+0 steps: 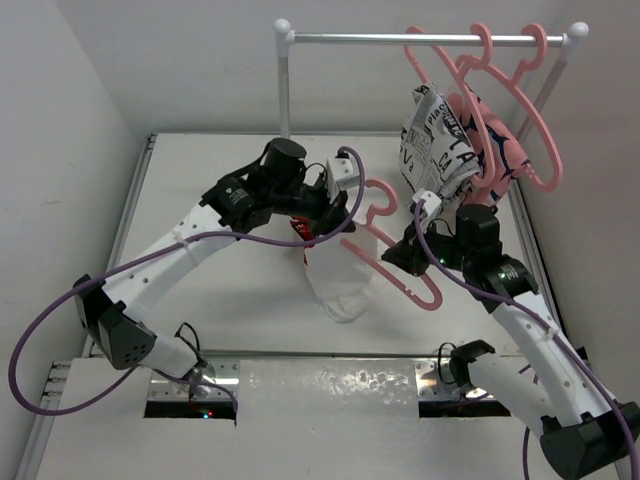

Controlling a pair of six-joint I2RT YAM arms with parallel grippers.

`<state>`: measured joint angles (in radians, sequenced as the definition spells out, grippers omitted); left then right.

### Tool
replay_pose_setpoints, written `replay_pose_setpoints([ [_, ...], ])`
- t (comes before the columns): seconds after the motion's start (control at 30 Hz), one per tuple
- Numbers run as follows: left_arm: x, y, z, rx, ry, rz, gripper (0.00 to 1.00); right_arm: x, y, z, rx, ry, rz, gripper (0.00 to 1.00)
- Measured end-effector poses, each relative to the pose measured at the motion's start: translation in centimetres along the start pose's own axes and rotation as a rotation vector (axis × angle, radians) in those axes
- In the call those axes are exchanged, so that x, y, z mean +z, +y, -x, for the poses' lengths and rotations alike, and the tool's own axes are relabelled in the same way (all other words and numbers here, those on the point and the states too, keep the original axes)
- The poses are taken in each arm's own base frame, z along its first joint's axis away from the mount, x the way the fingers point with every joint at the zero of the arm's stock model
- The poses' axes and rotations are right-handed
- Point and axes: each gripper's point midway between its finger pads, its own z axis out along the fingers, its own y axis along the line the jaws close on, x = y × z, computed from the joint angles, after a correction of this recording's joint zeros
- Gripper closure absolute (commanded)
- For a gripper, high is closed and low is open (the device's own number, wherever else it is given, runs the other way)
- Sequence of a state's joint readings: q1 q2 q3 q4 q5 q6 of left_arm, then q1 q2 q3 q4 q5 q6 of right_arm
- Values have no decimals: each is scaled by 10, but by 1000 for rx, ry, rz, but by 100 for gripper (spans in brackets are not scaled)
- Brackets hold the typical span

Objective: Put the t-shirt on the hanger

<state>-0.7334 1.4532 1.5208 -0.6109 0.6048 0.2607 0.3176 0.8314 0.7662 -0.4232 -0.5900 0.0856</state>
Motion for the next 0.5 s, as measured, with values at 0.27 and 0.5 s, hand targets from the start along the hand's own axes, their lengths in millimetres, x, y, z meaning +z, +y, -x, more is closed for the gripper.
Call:
replay_pose_setpoints([
  [0.27,5,-15,1,42,3,-38,59,14,-5,-10,23,-33,-4,100],
  [0.5,-25,17,-1,176,57,33,28,29,-15,-67,101,-7,-29,100],
])
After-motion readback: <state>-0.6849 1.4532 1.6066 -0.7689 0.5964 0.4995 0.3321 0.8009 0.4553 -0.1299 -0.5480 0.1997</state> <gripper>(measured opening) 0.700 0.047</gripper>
